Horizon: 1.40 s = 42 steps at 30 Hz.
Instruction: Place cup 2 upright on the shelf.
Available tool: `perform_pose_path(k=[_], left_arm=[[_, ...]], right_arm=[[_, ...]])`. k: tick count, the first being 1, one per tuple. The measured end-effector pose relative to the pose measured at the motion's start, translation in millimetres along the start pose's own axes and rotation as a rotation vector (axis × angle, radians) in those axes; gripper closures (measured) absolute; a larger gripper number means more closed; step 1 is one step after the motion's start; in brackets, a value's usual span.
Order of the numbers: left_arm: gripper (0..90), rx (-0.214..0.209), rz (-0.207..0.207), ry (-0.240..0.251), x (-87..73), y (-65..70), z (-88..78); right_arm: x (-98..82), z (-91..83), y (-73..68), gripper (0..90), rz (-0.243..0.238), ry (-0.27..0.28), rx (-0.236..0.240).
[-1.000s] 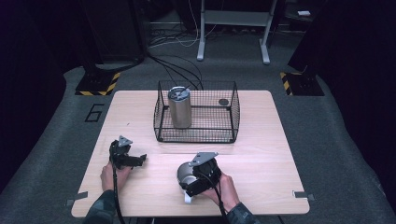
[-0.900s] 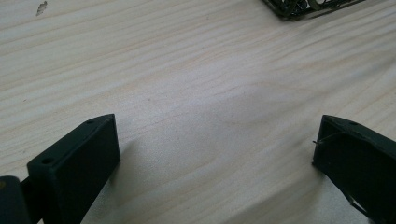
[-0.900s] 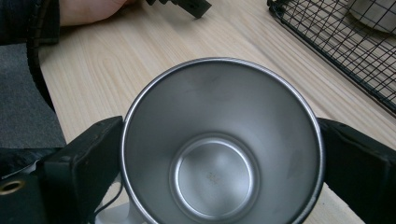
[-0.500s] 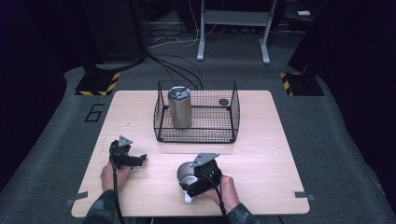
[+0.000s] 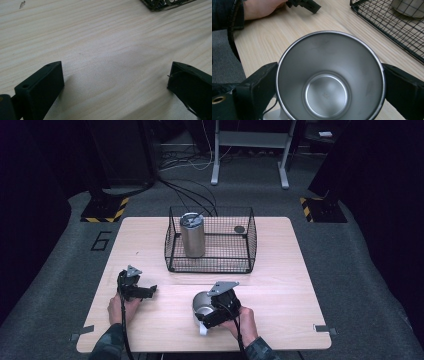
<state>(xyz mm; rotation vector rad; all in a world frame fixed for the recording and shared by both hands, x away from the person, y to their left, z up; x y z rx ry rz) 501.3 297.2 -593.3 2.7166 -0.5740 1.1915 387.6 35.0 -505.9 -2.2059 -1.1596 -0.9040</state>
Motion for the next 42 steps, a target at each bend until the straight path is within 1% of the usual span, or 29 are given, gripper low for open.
perform_pose_path(k=[3,4,7,8,10,11,12,13,15,19,20,21,22,23,26,27,29,30,32,33,34,36,38,39,41,42], left_arm=[[0.1,0.000,-0.002,0.002,0.1,0.1,0.1],[0.2,0.000,-0.001,0.001,0.1,0.1,0.1],[0.2,0.000,-0.003,0.002,0.1,0.2,0.1],[0.2,0.000,-0.001,0.001,0.1,0.1,0.0],[0.2,0.000,-0.002,0.001,0.1,0.1,0.1],[0.2,0.000,-0.002,0.001,0.1,0.1,0.1],[0.2,0.000,-0.001,0.001,0.0,0.1,0.0],[0.2,0.000,-0.002,0.001,0.1,0.1,0.1],[0.2,0.000,-0.002,0.001,0.1,0.1,0.1],[0.2,0.000,-0.001,0.001,0.1,0.0,0.1],[0.2,0.000,0.000,0.000,0.1,0.0,0.0],[0.2,0.000,0.000,0.000,0.1,0.0,0.0],[0.2,0.002,-0.001,0.005,0.3,0.0,0.3],[0.2,0.000,0.001,-0.001,0.0,0.0,-0.1],[0.1,0.000,0.000,0.000,0.1,-0.1,0.1],[0.2,0.000,0.000,0.000,0.1,0.0,0.0],[0.2,0.000,0.000,0.000,0.0,0.0,0.0],[0.2,0.000,0.000,0.000,0.0,0.0,0.0],[0.2,0.000,0.000,0.000,0.0,0.0,0.0],[0.2,0.000,0.001,-0.001,0.0,0.0,0.0],[0.2,0.000,0.001,-0.001,0.0,-0.1,0.0],[0.2,0.000,-0.001,0.000,0.0,0.0,0.0],[0.2,0.000,0.000,0.000,0.1,0.0,0.1],[0.2,0.000,-0.002,0.001,0.1,0.0,0.1],[0.2,-0.001,-0.001,0.000,0.1,0.1,0.1],[0.2,0.000,0.000,0.000,0.0,0.0,0.1]], right_arm=[[1.7,-5.0,3.3,5.8,0.003,0.003,-0.011],[2.6,-6.6,5.3,5.8,-0.005,0.004,-0.016],[5.3,-12.1,9.9,5.8,0.005,0.008,-0.027],[6.2,-13.2,11.7,5.8,-0.003,0.010,-0.031],[7.9,-16.2,14.7,5.8,0.003,0.015,-0.037],[8.5,-17.9,16.4,5.8,0.009,0.012,-0.045],[9.1,-19.3,18.5,5.8,-0.002,0.009,-0.045],[9.6,-20.6,19.6,5.8,0.005,0.008,-0.046],[11.0,-23.7,24.5,5.8,0.004,0.004,-0.057],[12.2,-26.2,29.2,5.8,0.004,0.003,-0.063],[12.6,-27.2,30.4,5.8,0.012,0.003,-0.066],[13.9,-27.9,33.0,5.8,0.010,0.010,-0.072],[14.0,-28.8,34.4,5.8,0.004,0.004,-0.070],[14.7,-29.9,35.6,5.8,0.016,0.005,-0.073],[16.6,-32.2,40.7,5.8,0.004,0.004,-0.085],[17.1,-33.2,40.8,5.8,0.021,0.004,-0.084],[18.3,-35.6,44.8,5.8,0.012,0.003,-0.087],[19.1,-36.7,46.1,5.8,0.018,0.005,-0.089],[21.5,-40.0,50.9,5.8,0.015,0.004,-0.098],[21.5,-40.0,50.9,5.8,0.015,0.004,-0.098],[22.3,-41.1,51.2,5.8,0.025,0.006,-0.099],[24.2,-43.5,54.1,5.8,0.017,0.005,-0.103],[25.9,-45.3,55.7,5.8,0.027,0.010,-0.106],[26.7,-46.4,57.4,5.8,0.015,0.007,-0.105],[28.2,-48.5,59.1,5.8,0.024,0.007,-0.111],[29.7,-49.3,61.2,5.8,0.011,0.011,-0.114]])
Point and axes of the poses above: each handheld gripper's, and its own axes: z roughly forward along the jaws, x roughly out of its top, y roughly to its right, the point moved 9 cm from there along z, roughly forward along the jaws, and after that the axes turned 3 degrees about x, right-handed, at the moved point
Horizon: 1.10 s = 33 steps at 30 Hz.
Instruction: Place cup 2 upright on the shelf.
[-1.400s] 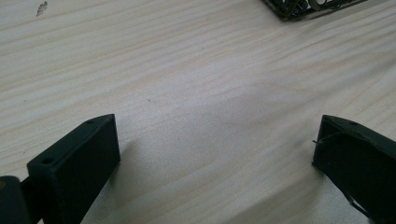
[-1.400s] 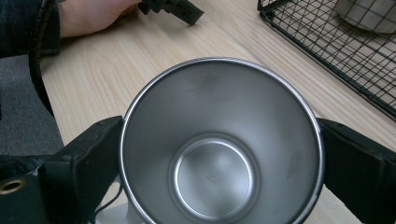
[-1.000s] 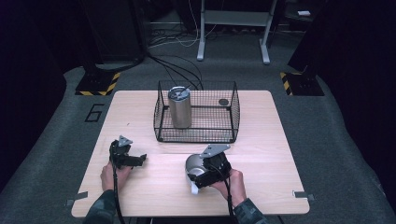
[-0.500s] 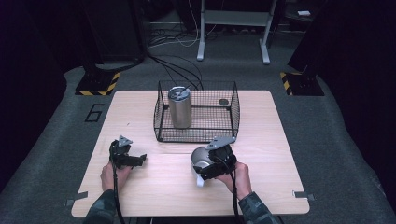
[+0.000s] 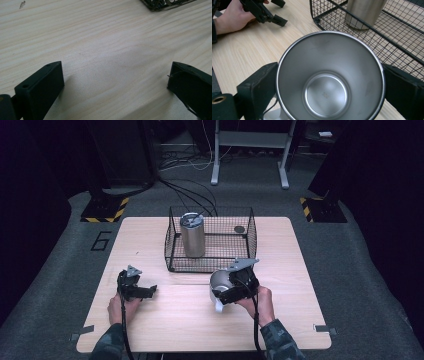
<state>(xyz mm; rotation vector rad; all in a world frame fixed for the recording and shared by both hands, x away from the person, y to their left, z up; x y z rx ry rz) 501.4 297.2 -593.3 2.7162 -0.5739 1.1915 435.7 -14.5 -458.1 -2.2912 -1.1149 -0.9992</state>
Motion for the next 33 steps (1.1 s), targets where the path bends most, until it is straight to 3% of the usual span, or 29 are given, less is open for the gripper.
perform_pose_path(k=[15,33], left_arm=[[0.2,0.000,0.003,-0.002,-0.1,-0.2,-0.2],[0.1,0.001,0.002,-0.001,-0.1,-0.1,-0.1]], right_arm=[[12.6,-11.2,16.2,5.8,0.020,-0.009,-0.020],[35.1,-21.2,38.4,5.8,0.006,-0.001,-0.037]])
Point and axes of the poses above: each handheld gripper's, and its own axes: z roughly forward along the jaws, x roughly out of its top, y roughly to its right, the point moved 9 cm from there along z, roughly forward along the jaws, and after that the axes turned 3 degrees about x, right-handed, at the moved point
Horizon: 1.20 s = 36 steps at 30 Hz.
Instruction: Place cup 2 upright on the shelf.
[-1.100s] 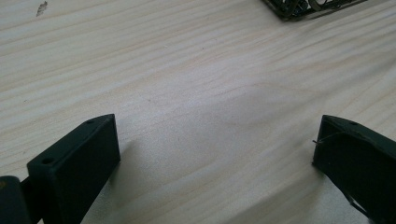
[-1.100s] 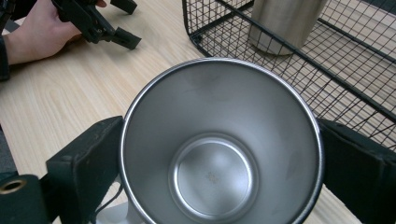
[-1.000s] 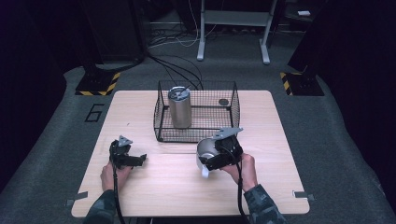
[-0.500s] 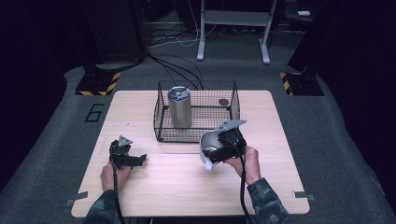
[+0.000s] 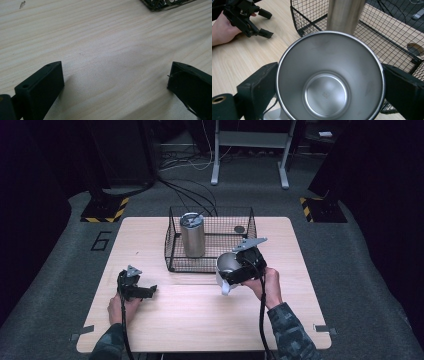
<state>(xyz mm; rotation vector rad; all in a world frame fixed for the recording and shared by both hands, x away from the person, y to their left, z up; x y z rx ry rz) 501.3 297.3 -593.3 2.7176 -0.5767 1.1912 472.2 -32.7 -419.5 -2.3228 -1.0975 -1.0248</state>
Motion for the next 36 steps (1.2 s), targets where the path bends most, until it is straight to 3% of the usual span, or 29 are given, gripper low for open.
perform_pose_path(k=[7,11,12,20,21,23,25,30,31,36], left_arm=[[0.2,-0.002,0.008,-0.006,-0.5,-0.4,-0.4],[0.2,-0.001,0.008,-0.006,-0.5,-0.4,-0.4],[0.2,-0.001,0.008,-0.006,-0.5,-0.4,-0.4],[0.1,-0.002,0.008,-0.006,-0.5,-0.3,-0.4],[0.2,-0.002,0.007,-0.005,-0.4,-0.3,-0.3],[0.2,-0.002,0.007,-0.005,-0.4,-0.3,-0.3],[0.2,0.000,0.005,0.000,-0.1,-0.2,0.1],[0.2,-0.003,0.000,-0.004,-0.5,0.4,-0.2],[0.2,-0.001,0.008,-0.001,0.0,-0.3,0.1],[0.2,-0.005,0.002,-0.007,-0.7,0.5,-0.3]], right_arm=[[10.0,-1.8,6.1,5.8,0.017,0.017,-0.002],[15.5,-2.9,10.9,5.8,-0.001,0.016,-0.007],[16.6,-2.9,10.4,5.8,0.018,0.019,-0.008],[29.0,-4.5,22.5,5.8,0.014,0.018,-0.027],[30.0,-4.9,25.0,5.8,-0.010,0.018,-0.025],[32.3,-5.4,26.4,5.8,0.016,0.011,-0.028],[36.1,-4.5,31.0,5.8,-0.003,0.015,-0.034],[43.6,-1.1,37.5,5.8,0.006,0.015,-0.040],[45.2,-0.6,40.0,5.8,-0.018,0.017,-0.039],[52.2,4.1,45.7,5.8,-0.007,0.020,-0.039]])
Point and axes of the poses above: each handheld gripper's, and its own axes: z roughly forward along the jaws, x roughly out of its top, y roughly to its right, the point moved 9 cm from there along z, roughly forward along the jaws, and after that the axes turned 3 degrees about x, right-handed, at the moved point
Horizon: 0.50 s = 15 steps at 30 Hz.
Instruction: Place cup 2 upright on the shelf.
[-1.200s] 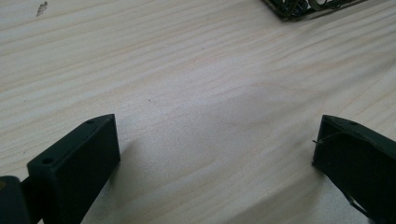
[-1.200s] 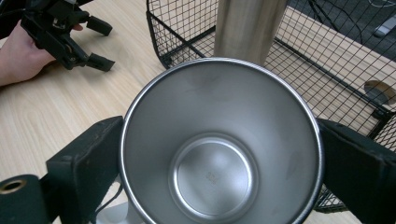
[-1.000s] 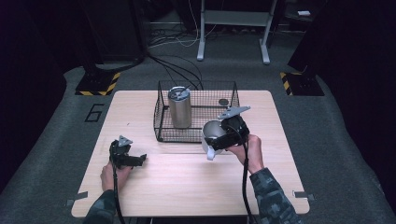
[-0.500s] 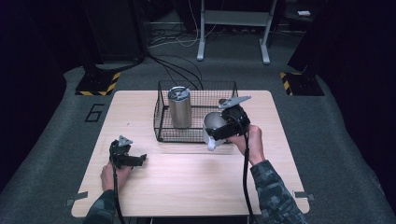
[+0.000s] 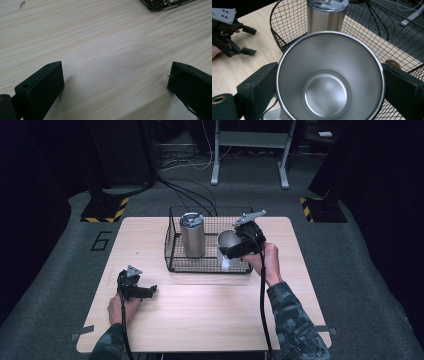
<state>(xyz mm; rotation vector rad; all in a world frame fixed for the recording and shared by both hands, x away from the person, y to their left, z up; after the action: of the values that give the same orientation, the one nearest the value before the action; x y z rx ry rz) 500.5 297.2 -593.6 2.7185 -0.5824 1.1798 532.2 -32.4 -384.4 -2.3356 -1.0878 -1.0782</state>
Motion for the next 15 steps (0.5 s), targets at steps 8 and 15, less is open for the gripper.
perform_pose_path(k=[8,15], left_arm=[[0.2,0.003,0.011,0.007,0.8,-1.1,0.6],[0.2,0.005,0.011,0.007,0.8,-1.3,0.5]], right_arm=[[9.8,7.7,9.9,5.8,0.006,-0.002,-0.003],[16.0,14.4,18.5,5.8,0.004,-0.010,-0.001]])
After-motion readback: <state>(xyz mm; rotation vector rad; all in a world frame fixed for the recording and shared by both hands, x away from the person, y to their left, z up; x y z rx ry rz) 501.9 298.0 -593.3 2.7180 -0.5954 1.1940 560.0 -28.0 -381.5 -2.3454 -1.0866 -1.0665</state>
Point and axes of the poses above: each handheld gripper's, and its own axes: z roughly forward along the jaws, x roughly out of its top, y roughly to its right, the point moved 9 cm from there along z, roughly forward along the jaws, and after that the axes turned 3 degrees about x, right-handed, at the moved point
